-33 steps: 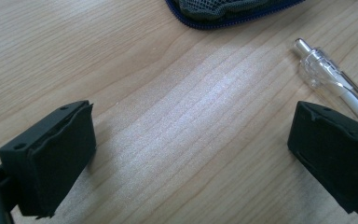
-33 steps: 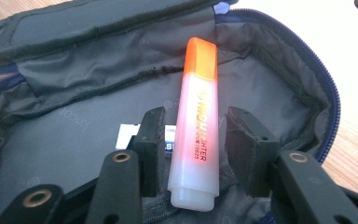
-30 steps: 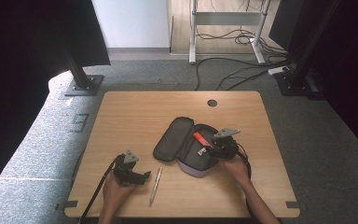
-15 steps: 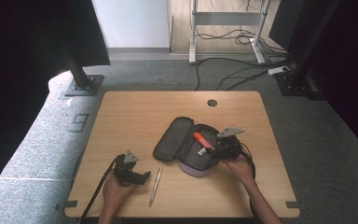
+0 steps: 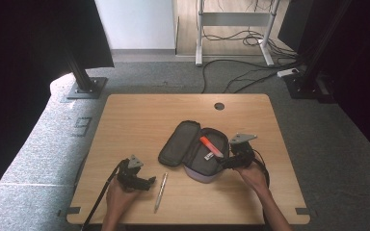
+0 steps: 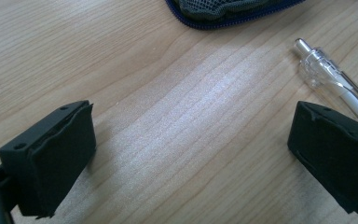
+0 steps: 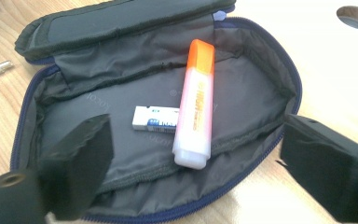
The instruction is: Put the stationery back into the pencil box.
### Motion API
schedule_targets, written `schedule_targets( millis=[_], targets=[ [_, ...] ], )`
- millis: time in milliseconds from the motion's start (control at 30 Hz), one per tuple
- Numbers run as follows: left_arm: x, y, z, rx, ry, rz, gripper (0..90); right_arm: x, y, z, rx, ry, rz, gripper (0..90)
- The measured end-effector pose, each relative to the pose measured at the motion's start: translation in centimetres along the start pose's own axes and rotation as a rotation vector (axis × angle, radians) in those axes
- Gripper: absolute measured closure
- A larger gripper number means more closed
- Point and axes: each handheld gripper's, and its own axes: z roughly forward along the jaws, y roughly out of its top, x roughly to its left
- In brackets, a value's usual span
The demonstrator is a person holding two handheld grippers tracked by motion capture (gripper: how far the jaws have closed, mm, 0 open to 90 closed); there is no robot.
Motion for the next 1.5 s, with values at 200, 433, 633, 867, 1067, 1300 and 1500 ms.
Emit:
schedule_targets(
  millis=[200,433,633,867,1067,1300,1500],
  targets=[
    [0.0,0.0,0.0,0.0,0.0,0.0,0.5,0.1,-0.5,-0.6,-0.001,-0.016,-0.014,0.6],
    [0.0,0.0,0.0,0.0,0.0,0.0,0.5,-0.3,-1.4,-1.6,-0.013,-0.026,0.006,0.5],
    [0.0,0.0,0.0,0.0,0.001,0.0,0.5,-0.9,-2.7,-2.2,-0.013,-0.036,0.019,2.2],
    [0.0,0.0,0.0,0.0,0.0,0.0,0.5,-1.6,-4.1,-2.6,-0.014,-0.051,0.043,2.1],
    [0.0,0.0,0.0,0.0,0.0,0.0,0.4,-2.0,-5.6,-2.3,-0.009,-0.059,0.069,1.1],
    [0.0,0.0,0.0,0.0,0.0,0.0,0.5,-2.2,-7.0,-2.1,-0.001,-0.065,0.085,1.1],
    [0.0,0.0,0.0,0.0,0.0,0.0,0.4,-2.4,-7.8,-2.2,0.005,-0.076,0.1,1.2]
  ],
)
